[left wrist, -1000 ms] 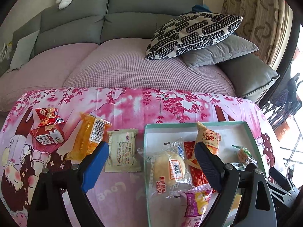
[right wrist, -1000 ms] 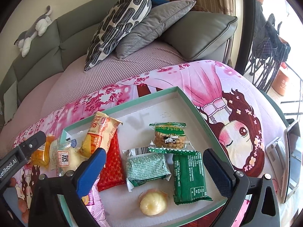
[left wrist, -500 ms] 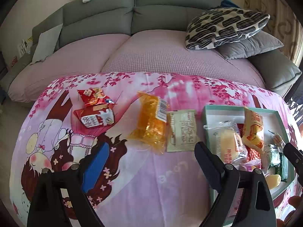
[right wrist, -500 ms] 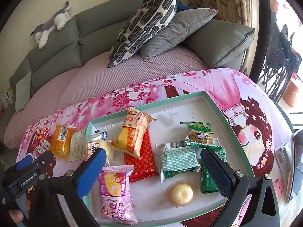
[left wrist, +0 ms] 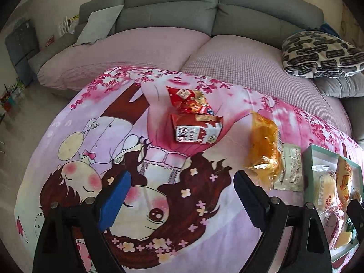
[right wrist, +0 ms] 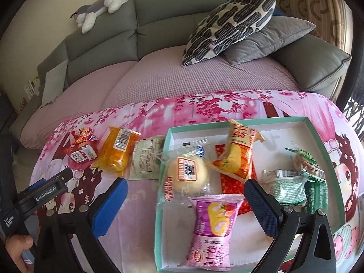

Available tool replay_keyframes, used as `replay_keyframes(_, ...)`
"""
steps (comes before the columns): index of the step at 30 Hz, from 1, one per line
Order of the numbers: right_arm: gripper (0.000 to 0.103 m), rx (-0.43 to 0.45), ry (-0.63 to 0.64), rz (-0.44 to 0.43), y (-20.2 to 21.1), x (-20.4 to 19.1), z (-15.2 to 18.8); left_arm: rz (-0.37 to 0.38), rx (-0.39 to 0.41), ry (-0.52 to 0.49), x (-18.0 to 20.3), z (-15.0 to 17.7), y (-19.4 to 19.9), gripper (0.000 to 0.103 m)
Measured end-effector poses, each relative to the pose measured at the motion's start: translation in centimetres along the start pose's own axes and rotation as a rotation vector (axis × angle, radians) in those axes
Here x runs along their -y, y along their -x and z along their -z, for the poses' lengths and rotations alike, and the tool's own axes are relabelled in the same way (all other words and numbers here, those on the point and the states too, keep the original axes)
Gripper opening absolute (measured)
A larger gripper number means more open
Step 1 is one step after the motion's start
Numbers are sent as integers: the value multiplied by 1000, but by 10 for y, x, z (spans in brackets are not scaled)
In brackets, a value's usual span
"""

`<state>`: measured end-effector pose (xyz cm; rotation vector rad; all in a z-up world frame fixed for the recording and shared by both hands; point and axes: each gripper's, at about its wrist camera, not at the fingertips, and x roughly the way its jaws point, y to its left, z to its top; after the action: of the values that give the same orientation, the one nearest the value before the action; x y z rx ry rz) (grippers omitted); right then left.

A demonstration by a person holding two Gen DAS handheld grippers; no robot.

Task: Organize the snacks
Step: 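Move both tools back over the remaining snacks on the blanket, then grasp the orange translucent pack with left while right grasps the cream-coloured pack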

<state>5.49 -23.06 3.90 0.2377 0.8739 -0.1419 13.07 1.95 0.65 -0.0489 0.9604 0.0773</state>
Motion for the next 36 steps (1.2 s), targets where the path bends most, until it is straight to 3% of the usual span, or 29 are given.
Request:
replay_keyframes(7,103,-27,60,-88,-11,-37,7,-33,-8,65,-27,0,-4,92)
replay_keyframes(17,103,-28,75,-56,-28,-49,8,24,0,74,-31,-6,-7,92)
replay_keyframes(27,102,17,64,-41,-39,-53,-10,182,-8,32,0,-28,-16,92)
replay_keyframes(36,82,-15,105,-82,-60,-65,-21,321,-55,-23,32,-53,-33,91)
